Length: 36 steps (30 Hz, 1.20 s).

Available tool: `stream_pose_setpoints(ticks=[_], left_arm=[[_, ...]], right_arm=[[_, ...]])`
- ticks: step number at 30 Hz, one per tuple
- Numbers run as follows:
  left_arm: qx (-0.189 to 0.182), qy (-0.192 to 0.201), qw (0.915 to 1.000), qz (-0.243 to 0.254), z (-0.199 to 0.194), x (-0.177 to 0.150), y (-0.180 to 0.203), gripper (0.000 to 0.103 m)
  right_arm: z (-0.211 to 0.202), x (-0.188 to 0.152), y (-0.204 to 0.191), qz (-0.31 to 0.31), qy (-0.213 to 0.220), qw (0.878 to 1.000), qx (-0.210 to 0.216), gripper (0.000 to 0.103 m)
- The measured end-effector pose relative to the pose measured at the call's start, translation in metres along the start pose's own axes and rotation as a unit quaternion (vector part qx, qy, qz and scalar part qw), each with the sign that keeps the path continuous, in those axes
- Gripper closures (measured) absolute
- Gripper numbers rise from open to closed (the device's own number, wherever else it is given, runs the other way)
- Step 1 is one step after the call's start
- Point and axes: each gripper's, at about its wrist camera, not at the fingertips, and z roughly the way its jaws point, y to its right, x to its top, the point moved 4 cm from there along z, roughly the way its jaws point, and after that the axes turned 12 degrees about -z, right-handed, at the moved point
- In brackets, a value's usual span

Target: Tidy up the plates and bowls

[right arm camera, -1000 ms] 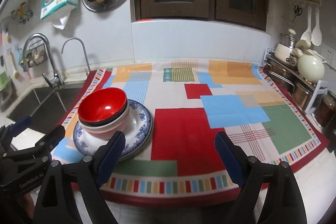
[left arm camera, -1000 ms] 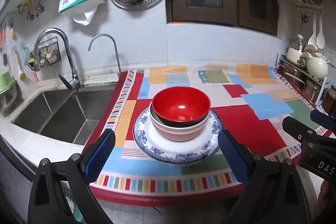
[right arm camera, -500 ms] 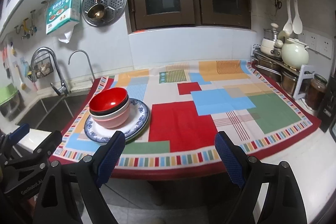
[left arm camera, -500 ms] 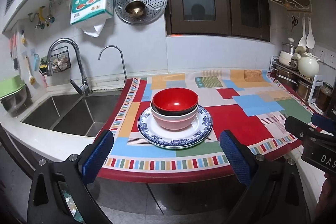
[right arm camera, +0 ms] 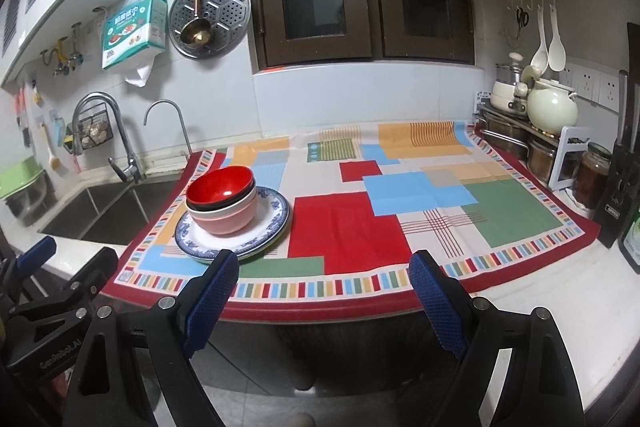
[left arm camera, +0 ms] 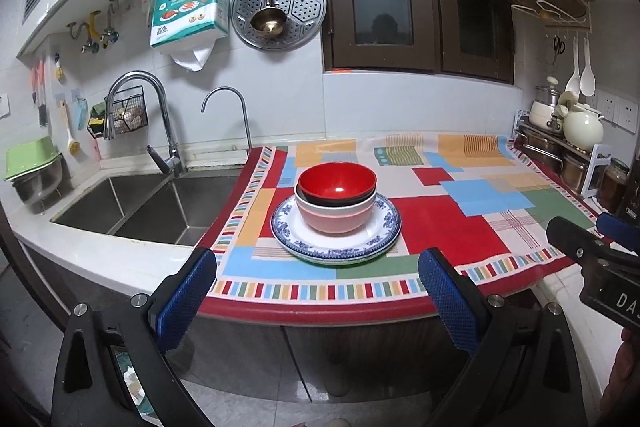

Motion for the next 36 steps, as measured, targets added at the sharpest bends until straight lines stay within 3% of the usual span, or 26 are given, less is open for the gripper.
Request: stream_pose_setpoints(ticks=[36], left_arm=[[0.001, 0.008, 0.9999, -0.01, -0.021, -0.008, 0.0, 0.0]], right_arm=[[-0.023, -0.01, -0.002, -0.004, 0.009, 1.0, 0.008, 0.015]])
